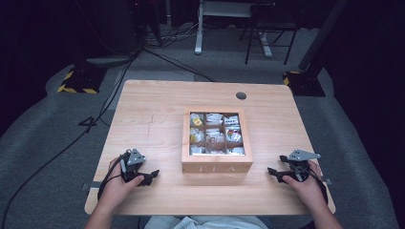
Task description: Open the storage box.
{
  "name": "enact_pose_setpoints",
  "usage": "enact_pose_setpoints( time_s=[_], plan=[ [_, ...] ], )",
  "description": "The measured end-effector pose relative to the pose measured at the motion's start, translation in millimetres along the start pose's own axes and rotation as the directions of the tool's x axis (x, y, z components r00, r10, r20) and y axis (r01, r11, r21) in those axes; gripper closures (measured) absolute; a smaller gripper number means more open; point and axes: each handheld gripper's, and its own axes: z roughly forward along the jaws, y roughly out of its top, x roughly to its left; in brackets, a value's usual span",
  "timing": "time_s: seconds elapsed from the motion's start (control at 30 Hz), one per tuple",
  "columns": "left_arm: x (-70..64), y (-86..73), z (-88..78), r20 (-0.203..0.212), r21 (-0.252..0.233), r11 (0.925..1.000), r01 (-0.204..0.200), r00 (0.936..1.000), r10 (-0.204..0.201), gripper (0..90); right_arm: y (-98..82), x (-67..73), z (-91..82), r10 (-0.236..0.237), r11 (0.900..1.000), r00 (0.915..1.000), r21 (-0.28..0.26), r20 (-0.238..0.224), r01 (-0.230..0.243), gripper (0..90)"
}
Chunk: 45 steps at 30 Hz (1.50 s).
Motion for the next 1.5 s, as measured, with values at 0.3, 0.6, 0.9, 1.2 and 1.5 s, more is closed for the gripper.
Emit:
enact_pose_setpoints(
  time_s=[0.3, 0.6, 0.9, 1.2, 1.5],
  plan=[
    [-0.3, 0.7, 0.5, 0.001, 0.001, 1.0, 0.003, 1.0, -0.003, 17.2, 0.0, 0.1, 0.0, 0.001, 1.0, 1.0, 0.0, 0.001, -0.001, 21.1],
    [-0.3, 0.6, 0.7, -0.001, -0.001, 1.0, 0.003, 1.0, -0.003, 17.2, -0.1, 2.0, -0.6, 0.018, 1.0, 0.9998, 0.001, 0.012, -0.018, 22.1],
    [-0.3, 0.6, 0.7, -0.001, -0.001, 1.0, 0.003, 1.0, -0.003, 17.2, -0.1, 2.9, -2.1, 0.037, 0.999, 0.9989, 0.002, 0.028, -0.038, 25.9],
    [-0.3, 0.7, 0.5, 0.0, 0.001, 1.0, 0.003, 1.0, -0.003, 17.2, 6.1, 0.6, -14.5, 0.109, 0.994, 0.994, 0.016, -0.009, -0.109, 28.8],
    [-0.3, 0.7, 0.5, 0.0, 0.001, 1.0, 0.003, 1.0, -0.003, 17.3, 25.2, 7.9, -39.6, 0.126, 0.991, 0.9918, -0.037, -0.02, -0.127, 31.6]
  ],
)
